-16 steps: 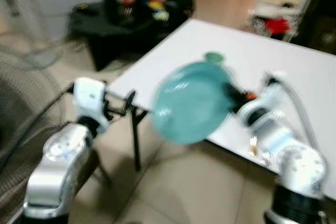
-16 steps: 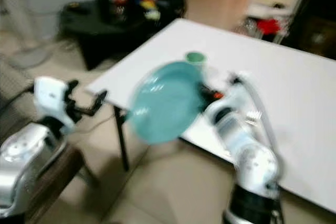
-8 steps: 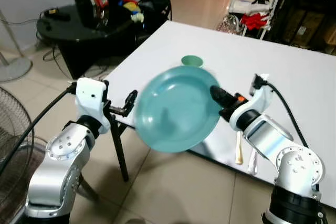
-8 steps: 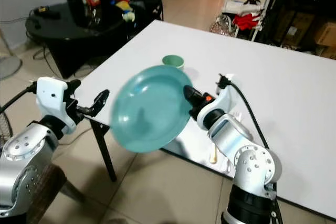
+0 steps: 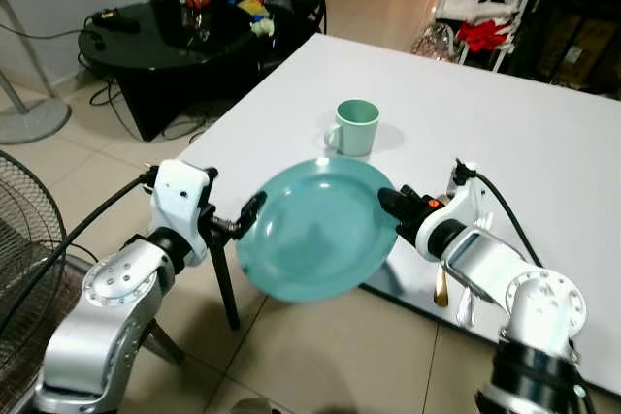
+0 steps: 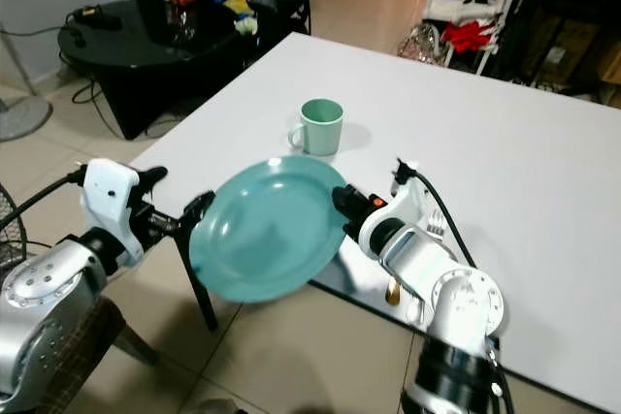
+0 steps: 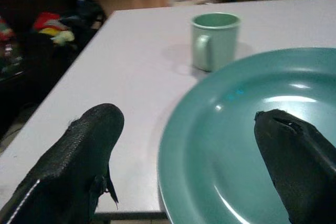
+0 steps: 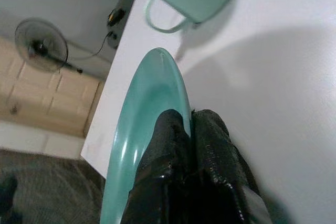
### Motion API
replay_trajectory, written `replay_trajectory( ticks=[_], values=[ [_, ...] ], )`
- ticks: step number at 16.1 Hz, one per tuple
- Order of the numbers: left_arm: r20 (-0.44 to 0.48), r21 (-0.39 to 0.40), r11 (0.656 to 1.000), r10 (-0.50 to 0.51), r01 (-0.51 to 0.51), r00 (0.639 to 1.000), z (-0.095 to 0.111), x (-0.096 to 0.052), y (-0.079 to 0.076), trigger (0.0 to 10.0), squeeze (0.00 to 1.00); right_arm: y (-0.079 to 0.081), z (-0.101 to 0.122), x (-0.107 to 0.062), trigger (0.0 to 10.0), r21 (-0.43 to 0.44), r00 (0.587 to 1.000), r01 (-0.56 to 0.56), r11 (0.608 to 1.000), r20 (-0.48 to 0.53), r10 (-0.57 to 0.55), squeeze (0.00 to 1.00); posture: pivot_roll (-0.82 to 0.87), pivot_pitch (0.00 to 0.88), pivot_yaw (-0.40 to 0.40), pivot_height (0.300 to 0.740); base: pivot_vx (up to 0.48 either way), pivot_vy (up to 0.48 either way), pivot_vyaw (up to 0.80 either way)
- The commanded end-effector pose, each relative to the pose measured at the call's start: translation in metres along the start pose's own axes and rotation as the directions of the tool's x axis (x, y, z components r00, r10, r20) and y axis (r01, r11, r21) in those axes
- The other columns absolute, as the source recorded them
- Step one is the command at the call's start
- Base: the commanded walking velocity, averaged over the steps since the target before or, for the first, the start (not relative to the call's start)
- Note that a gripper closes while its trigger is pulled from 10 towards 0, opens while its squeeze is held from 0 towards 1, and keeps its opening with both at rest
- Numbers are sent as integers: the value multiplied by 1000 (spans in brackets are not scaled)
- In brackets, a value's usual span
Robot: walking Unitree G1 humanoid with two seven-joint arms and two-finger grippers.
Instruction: Setting the table
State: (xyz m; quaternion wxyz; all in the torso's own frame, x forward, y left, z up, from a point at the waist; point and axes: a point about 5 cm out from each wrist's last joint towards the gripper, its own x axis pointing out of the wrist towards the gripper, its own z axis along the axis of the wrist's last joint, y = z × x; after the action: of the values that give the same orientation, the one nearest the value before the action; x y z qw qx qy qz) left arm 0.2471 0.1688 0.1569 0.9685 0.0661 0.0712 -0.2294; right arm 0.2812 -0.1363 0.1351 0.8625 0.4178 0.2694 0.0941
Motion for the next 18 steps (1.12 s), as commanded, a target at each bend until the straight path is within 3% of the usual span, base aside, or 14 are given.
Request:
replay_trajectory(
  ticks=[1, 10, 15, 18],
  values=[
    [-29, -1, 997, -79, 79, 996, -2, -4, -7, 10000, 0, -3, 5, 4, 10000, 67, 1000, 10, 998, 12, -11, 0, 135, 0, 0, 740, 0, 0, 0],
    [-68, -6, 987, -159, 159, 985, -3, -8, -11, 10000, 0, -19, 21, 35, 10000, 163, 992, 83, 983, 81, -97, 0, 138, 0, 14, 740, 0, 0, 0],
    [-77, 0, 985, -171, 172, 982, -4, -7, -13, 10000, 0, -24, 24, 53, 10000, 140, 984, 114, 984, 122, -131, 0, 143, 0, 17, 740, 0, 0, 0],
    [-76, 4, 985, -170, 171, 983, -3, -6, -12, 10000, 0, -25, 17, 63, 10000, 86, 988, 112, 990, 96, -121, 0, 141, 0, 21, 740, 0, 0, 0]
  ],
)
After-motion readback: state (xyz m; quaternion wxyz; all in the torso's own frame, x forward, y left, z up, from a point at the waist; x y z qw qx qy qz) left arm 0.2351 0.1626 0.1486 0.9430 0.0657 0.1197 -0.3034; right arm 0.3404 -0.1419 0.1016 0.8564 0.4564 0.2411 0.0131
